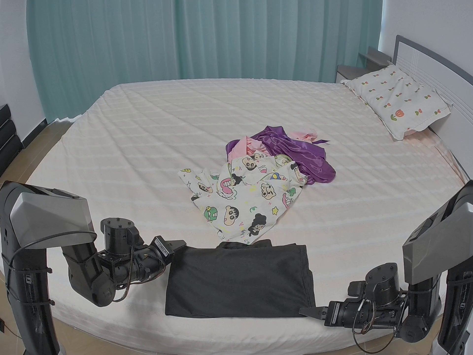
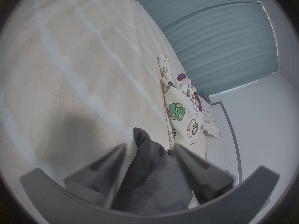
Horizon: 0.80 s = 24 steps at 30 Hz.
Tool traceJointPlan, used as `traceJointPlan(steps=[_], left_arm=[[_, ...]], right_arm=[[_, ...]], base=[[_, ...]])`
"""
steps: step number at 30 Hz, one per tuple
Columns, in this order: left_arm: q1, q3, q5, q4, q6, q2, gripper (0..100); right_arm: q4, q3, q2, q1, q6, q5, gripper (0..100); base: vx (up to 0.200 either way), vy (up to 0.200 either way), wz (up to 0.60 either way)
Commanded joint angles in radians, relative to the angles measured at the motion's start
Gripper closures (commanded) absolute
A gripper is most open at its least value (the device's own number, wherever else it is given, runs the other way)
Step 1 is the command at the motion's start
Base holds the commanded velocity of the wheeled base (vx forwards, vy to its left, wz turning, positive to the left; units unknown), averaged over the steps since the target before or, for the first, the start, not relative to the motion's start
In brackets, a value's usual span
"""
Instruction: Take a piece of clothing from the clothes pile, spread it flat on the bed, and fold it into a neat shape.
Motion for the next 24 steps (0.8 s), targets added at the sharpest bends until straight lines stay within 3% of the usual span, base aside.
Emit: traceJointPlan(steps=[1, 8, 13, 16, 20, 24], left_arm=[[-0.001, 0.007, 0.001, 0.0, 0.0, -0.005, 0], [0.025, 0.142, -0.019, -0.021, -0.012, -0.075, 0], [0.052, 0.255, -0.152, -0.164, 0.003, -0.086, 0], [0.062, 0.337, -0.231, -0.288, 0.072, -0.058, 0], [0.063, 0.367, -0.234, -0.29, 0.181, -0.018, 0], [0.063, 0.38, -0.235, -0.29, 0.235, 0.011, 0]], right_arm=[[-0.011, 0.011, 0.005, -0.003, 0.002, -0.001, 0], [-0.011, -0.004, -0.015, -0.055, 0.011, -0.003, 0], [-0.011, -0.006, -0.023, -0.056, 0.011, -0.004, 0], [-0.011, -0.006, -0.023, -0.058, 0.011, -0.006, 0], [-0.011, -0.021, -0.021, -0.066, 0.014, -0.017, 0], [-0.011, -0.05, -0.015, -0.069, 0.034, -0.089, 0]], base=[[0.0, 0.0, 0.0], [0.0, 0.0, 0.0], [0.0, 0.0, 0.0], [0.0, 0.0, 0.0], [0.0, 0.0, 0.0], [0.0, 0.0, 0.0]])
